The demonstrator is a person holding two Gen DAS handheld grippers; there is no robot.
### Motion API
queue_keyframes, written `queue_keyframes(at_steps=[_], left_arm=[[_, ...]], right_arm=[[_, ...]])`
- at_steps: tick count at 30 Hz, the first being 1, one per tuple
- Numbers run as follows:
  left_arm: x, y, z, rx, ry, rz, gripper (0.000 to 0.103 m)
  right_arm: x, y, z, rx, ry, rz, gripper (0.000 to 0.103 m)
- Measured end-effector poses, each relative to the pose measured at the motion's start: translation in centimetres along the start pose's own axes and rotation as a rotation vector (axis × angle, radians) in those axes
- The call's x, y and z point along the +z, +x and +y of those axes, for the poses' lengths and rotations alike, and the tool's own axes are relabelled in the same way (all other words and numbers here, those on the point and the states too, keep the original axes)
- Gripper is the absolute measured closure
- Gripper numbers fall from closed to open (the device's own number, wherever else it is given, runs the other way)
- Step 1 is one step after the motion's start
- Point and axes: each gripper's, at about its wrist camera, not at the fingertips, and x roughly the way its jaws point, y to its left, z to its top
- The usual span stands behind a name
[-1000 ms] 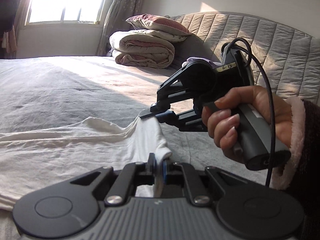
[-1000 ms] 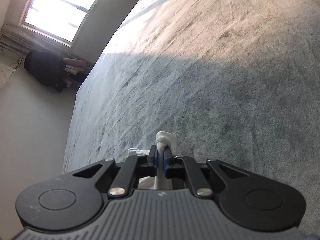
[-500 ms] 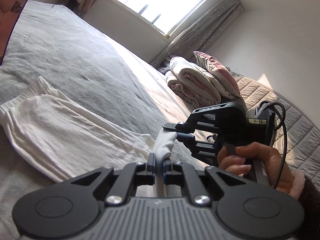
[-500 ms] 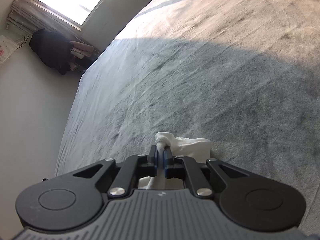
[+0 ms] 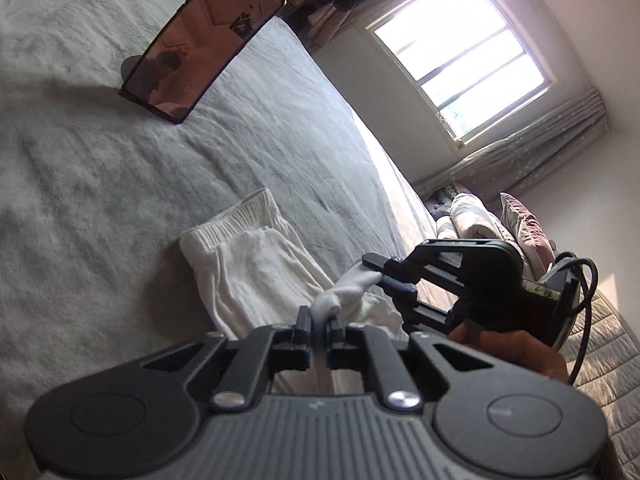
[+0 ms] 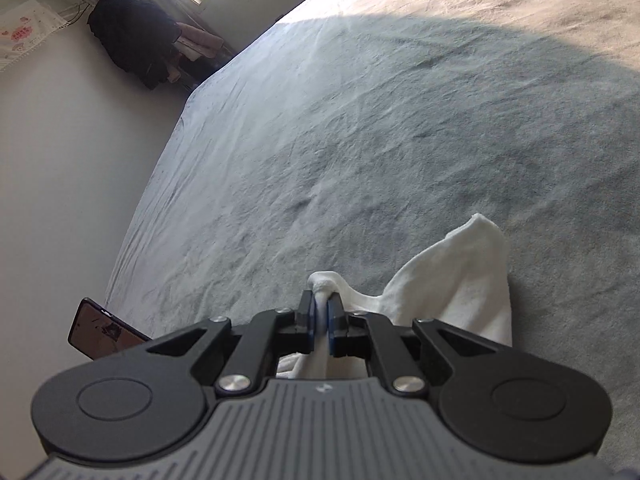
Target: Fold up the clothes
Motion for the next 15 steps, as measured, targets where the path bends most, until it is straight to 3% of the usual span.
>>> queue_keyframes(at_steps=[6,15], left_arm=[[0.7,-0.9,1.6,0.073,-0.066,-0.042,0.097],[1.4,-1.7,3.4,0.171,-0.147,-0.079,0.097]], right_arm=[[-1.3,2.0,2.5,0.023,-0.079,0.027,0.097],[-2.7,3.0,4.4,0.046,-0.096,0.052,0.097]])
